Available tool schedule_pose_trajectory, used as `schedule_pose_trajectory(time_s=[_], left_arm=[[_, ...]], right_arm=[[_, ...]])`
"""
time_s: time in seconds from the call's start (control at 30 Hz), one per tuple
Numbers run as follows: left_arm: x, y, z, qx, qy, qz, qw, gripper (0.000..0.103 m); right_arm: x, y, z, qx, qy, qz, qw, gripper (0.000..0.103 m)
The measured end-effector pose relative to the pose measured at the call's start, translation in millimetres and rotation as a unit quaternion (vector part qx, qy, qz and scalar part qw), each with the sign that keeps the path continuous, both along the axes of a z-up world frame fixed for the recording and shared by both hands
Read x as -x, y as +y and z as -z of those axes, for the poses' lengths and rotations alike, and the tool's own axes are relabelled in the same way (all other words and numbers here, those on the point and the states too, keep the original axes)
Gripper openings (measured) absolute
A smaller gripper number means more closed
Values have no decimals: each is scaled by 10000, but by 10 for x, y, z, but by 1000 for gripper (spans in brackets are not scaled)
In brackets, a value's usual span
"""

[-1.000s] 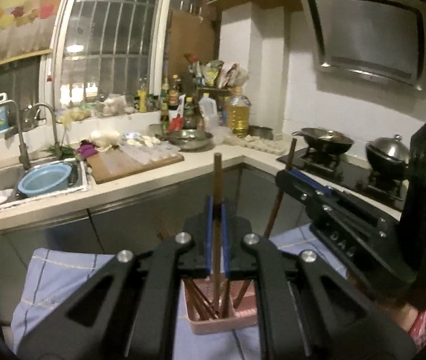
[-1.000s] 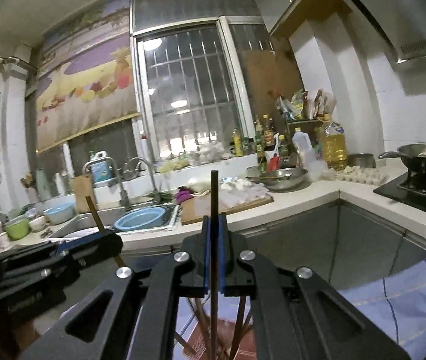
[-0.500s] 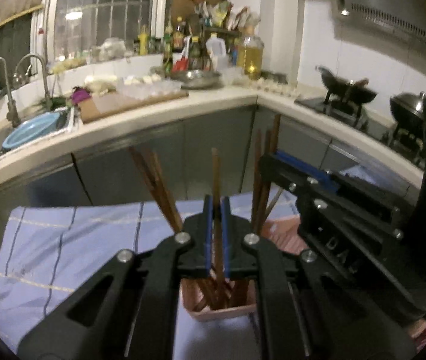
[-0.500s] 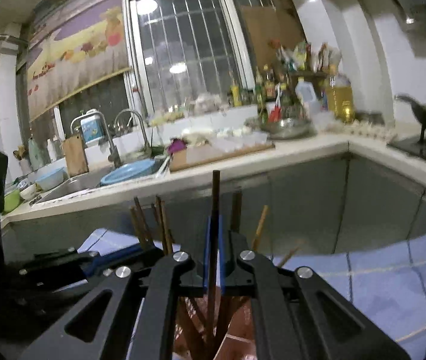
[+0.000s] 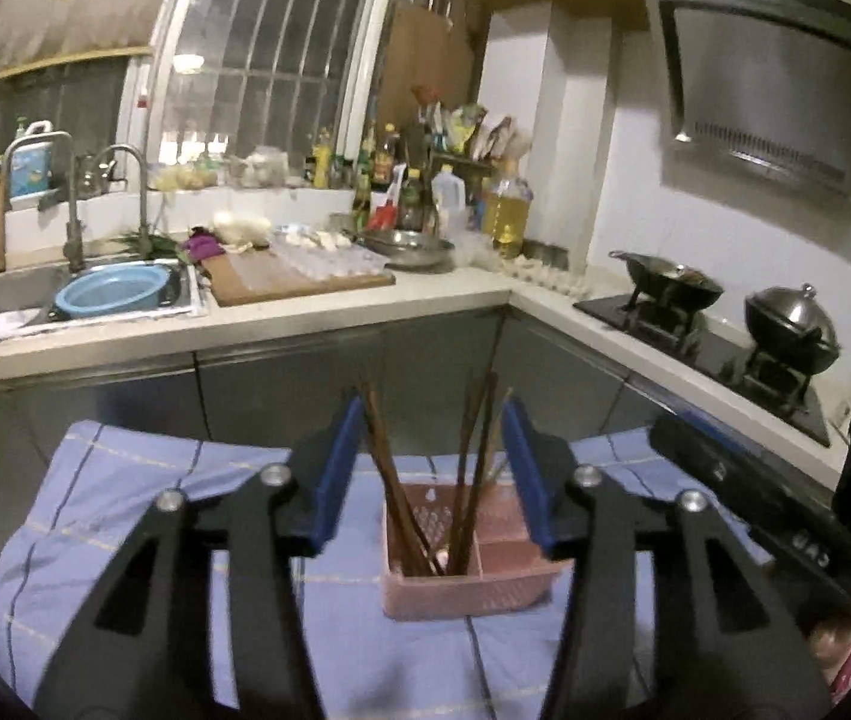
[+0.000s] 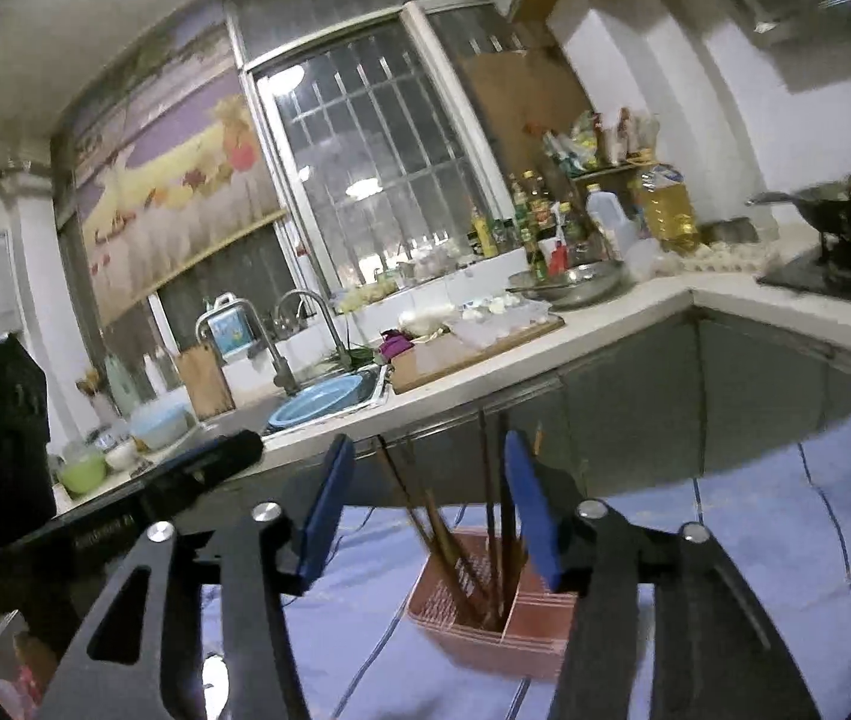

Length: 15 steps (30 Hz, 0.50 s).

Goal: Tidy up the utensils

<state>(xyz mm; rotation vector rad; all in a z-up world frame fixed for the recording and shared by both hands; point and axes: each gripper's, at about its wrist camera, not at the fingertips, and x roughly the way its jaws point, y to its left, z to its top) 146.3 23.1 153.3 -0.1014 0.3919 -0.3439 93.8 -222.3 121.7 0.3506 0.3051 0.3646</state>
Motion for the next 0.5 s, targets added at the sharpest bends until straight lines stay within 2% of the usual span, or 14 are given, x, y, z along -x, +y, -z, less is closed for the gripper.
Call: schedule_pose_trajectory(time_s=[0.1, 0.2, 0.3, 0.37, 0.43, 0.5], left_arm=[[299, 75, 222, -130, 110, -212, 9996, 60], [570, 89, 586, -429, 365, -393, 9976, 70], [801, 55, 918, -727, 748, -574, 9929, 73], [920, 29, 1087, -819, 1024, -630, 9894, 75], [1024, 15, 1170, -929, 1054, -754, 9872, 75], [1140, -7, 1207, -1103, 984, -909, 9848, 83]], right_arm=[[373, -38, 351, -124, 476, 142, 9987, 63], [678, -76, 733, -235, 1004, 312, 9942, 63], [914, -117, 1043, -379, 1471, 483, 9872, 63], [1003, -115, 1149, -428, 1697, 494, 9833, 63], [1129, -105, 1189, -471, 1741, 499, 9823, 63], [1250, -94, 1179, -508, 1674, 537, 9831, 63]])
